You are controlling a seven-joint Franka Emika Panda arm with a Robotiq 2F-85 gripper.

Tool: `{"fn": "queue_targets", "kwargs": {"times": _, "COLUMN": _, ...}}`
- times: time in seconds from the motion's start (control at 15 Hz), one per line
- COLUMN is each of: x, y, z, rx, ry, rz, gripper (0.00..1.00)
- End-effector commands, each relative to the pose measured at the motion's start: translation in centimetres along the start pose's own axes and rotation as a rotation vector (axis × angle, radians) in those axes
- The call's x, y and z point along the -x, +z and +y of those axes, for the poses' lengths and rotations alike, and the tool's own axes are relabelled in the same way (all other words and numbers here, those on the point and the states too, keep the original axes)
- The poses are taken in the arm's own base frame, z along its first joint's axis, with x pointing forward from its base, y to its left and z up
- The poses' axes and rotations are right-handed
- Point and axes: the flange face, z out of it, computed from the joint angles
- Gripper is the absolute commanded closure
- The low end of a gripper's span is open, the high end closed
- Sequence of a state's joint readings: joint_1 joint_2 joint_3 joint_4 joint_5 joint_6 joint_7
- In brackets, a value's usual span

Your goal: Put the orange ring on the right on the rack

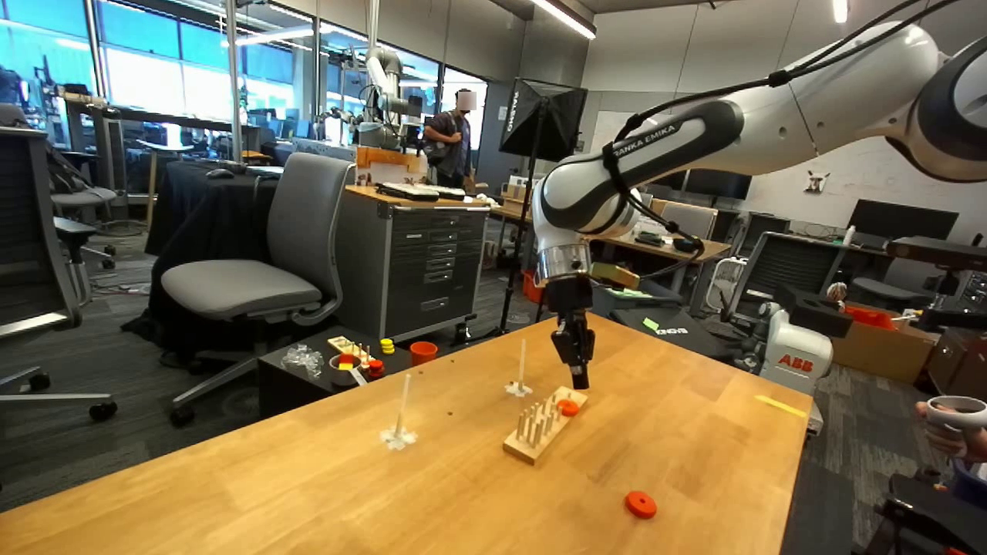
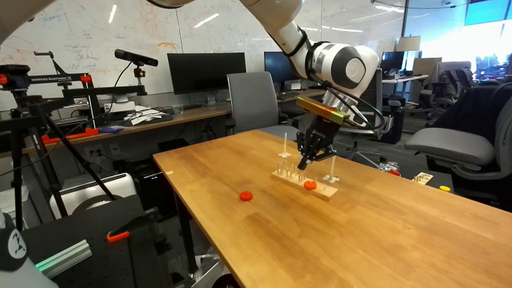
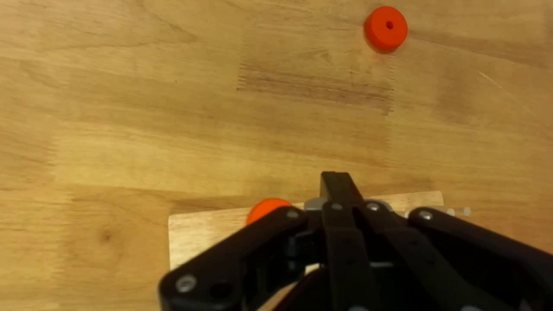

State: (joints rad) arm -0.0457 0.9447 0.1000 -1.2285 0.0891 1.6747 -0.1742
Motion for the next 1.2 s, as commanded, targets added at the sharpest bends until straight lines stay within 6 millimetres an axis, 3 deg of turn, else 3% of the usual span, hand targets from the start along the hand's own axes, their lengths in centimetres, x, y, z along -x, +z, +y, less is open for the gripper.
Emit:
{"fn": "queue_targets", "kwargs": {"times": 0.0, "x": 0.7, "y": -2.1, "z": -0.3, "rx": -0.016, "ry": -0.012, "rz": 0.019, "gripper": 1.0}}
{"fn": "queue_targets", "kwargs": {"times": 0.33, "x": 1.9, "y": -5.5, "z": -1.5, "rx": 0.001, "ry": -0.042, "rz": 0.13, "gripper": 1.0}}
{"fn": "queue_targets", "kwargs": {"times": 0.73, "x": 4.0, "y": -10.7, "z": -4.5, "rx": 0.022, "ry": -0.081, "rz": 0.3, "gripper": 1.0}}
{"fn": "queue_targets", "kwargs": {"times": 0.87, "x": 4.7, "y": -11.2, "z": -5.1, "rx": 0.019, "ry": -0.074, "rz": 0.28, "gripper": 0.73}}
{"fn": "queue_targets", "kwargs": {"times": 1.13, "x": 6.3, "y": -11.0, "z": -5.0, "rx": 0.019, "ry": -0.058, "rz": 0.19, "gripper": 0.43}}
